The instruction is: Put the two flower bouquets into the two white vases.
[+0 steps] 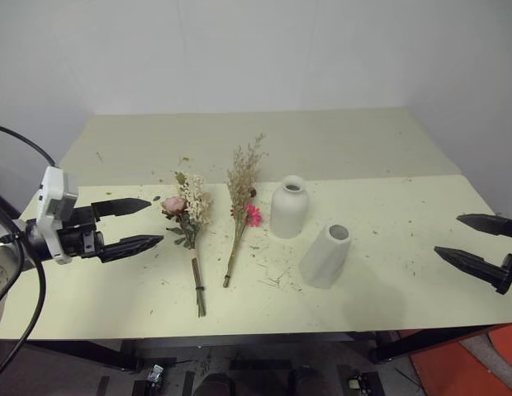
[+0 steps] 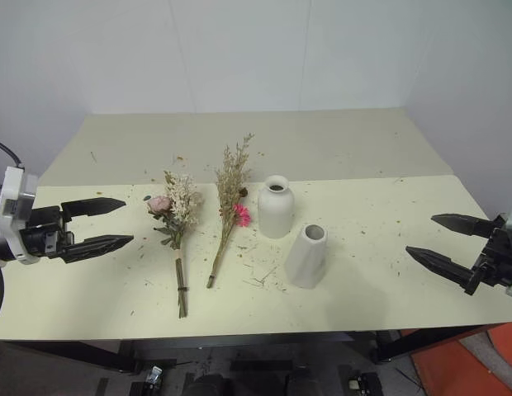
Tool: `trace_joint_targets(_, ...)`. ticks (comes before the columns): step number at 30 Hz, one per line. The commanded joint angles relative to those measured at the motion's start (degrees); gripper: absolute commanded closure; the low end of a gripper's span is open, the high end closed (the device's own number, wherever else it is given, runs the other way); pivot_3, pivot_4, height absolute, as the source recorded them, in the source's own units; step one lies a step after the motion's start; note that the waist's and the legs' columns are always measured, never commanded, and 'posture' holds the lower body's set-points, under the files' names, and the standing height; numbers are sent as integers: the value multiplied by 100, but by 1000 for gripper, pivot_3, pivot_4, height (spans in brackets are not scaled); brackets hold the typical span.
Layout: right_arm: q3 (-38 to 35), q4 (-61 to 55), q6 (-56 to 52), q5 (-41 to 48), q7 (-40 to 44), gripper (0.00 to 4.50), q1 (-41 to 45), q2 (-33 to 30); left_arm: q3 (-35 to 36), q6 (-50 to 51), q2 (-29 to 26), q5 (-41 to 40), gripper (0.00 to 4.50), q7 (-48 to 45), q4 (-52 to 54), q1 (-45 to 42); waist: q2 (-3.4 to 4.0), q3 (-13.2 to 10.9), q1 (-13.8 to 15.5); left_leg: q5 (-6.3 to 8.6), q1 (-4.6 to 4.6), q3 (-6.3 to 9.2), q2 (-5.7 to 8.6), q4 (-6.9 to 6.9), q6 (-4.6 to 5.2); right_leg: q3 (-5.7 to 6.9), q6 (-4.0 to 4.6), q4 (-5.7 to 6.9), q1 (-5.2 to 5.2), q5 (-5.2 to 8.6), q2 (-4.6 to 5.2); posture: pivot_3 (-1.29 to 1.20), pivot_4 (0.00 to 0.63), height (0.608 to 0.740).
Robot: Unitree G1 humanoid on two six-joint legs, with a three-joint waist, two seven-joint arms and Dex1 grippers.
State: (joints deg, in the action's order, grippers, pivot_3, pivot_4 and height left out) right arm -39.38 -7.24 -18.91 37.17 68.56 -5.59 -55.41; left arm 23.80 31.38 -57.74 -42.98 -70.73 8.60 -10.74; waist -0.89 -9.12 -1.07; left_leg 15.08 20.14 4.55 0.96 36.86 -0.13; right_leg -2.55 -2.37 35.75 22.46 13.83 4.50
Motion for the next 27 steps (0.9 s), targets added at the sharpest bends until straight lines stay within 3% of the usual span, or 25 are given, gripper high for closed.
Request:
trace_joint_targets(1, -165, -20, 67, -2, 38, 0, 102, -152, 230, -20, -21, -102, 30, -25, 118, 10, 0, 0, 1, 0, 0, 0, 0, 0, 0, 0, 0, 0, 0, 0, 0, 0, 150, 740)
trace_joint_targets(13, -119, 183, 174, -128, 88, 0, 213, -200, 251, 155, -150, 1, 30, 75, 215, 311, 0, 0, 2, 0, 0, 0, 0, 0, 0, 0, 1, 1, 0, 0, 0, 0, 150, 740)
trace_joint_targets(19, 11, 135, 157, -138, 91, 0, 268, -124, -92, 952, -692, 413, 30, 613, 511, 554, 0, 0, -5, 0, -1, 0, 0, 0, 0, -1, 0, 2, 0, 0, 0, 0, 150, 740)
trace_joint_targets(27, 123, 181, 195, -161, 176, 0, 461, -201, -794, 1989, -644, 461, 30, 1497, 977, 166, 0, 0, 6, 0, -1, 1, 1, 0, 0, 0, 0, 3, 0, 0, 1, 0, 150, 740)
